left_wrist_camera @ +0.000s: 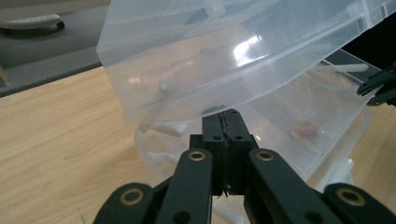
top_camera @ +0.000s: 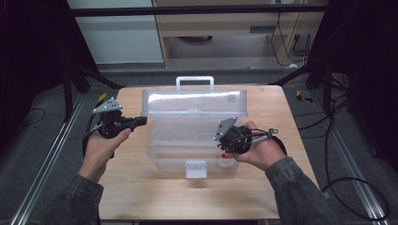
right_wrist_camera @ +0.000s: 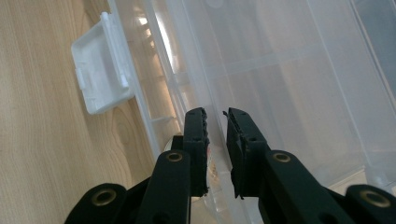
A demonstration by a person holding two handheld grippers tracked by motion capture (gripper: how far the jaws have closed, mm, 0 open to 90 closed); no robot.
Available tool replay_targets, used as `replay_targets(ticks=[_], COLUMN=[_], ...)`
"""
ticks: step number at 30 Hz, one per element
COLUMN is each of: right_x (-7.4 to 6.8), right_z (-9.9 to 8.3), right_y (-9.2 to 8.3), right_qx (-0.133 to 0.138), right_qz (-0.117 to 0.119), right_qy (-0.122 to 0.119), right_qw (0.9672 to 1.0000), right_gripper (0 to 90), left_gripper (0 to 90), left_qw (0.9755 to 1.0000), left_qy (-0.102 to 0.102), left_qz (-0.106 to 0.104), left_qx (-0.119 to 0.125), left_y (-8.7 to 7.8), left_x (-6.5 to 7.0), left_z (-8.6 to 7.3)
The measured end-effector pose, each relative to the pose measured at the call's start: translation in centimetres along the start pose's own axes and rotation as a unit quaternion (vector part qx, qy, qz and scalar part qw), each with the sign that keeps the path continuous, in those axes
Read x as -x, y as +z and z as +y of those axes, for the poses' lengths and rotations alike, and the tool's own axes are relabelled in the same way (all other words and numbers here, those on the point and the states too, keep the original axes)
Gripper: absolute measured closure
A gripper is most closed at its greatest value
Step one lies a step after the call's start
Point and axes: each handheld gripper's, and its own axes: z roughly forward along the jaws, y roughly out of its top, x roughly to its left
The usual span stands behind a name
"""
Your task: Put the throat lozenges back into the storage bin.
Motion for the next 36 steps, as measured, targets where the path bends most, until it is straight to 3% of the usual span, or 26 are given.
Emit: replay_targets(ticks=[4, 6, 16, 24, 29, 31, 33, 36], right_x=[-0.2, -0.4, -1.8, -2.1, -2.1, -2.1, -2.0, -2.0], right_z=[-0.1, -0.1, -0.4, -1.5, -2.5, -3.1, -3.6, -4.4], right_y=[0.1, 0.1, -1.7, -3.7, -4.6, -4.9, -5.2, -5.5], right_qx=[-0.001, 0.000, 0.040, 0.071, 0.075, 0.073, 0.074, 0.075], right_qz=[0.000, -0.003, -0.022, -0.026, -0.040, -0.046, -0.049, -0.056], right_qy=[0.001, 0.011, 0.041, 0.073, 0.088, 0.096, 0.101, 0.111], right_qw=[1.0000, 0.9999, 0.9981, 0.9945, 0.9925, 0.9917, 0.9908, 0.9895], right_gripper=[77.3, 72.7, 62.4, 58.0, 57.9, 57.8, 57.9, 57.9], left_gripper=[89.3, 89.3, 89.2, 89.1, 89.2, 89.2, 89.2, 89.2], left_qw=[1.0000, 1.0000, 0.9999, 0.9999, 0.9997, 0.9998, 0.9998, 0.9998], left_qy=[0.001, 0.001, 0.004, 0.005, 0.003, -0.001, 0.001, -0.003], left_qz=[-0.001, -0.004, -0.010, -0.016, -0.022, -0.014, -0.022, -0.016], left_qx=[-0.003, -0.003, -0.001, -0.003, -0.004, -0.012, -0.006, -0.013], left_y=[0.0, 0.0, 0.1, 0.2, 0.3, 0.1, 0.2, 0.1], left_x=[0.1, 0.1, 0.3, 0.4, 0.5, 0.6, 0.6, 0.7], left_z=[-0.3, -0.4, -0.9, -1.5, -1.9, -2.1, -2.3, -2.5])
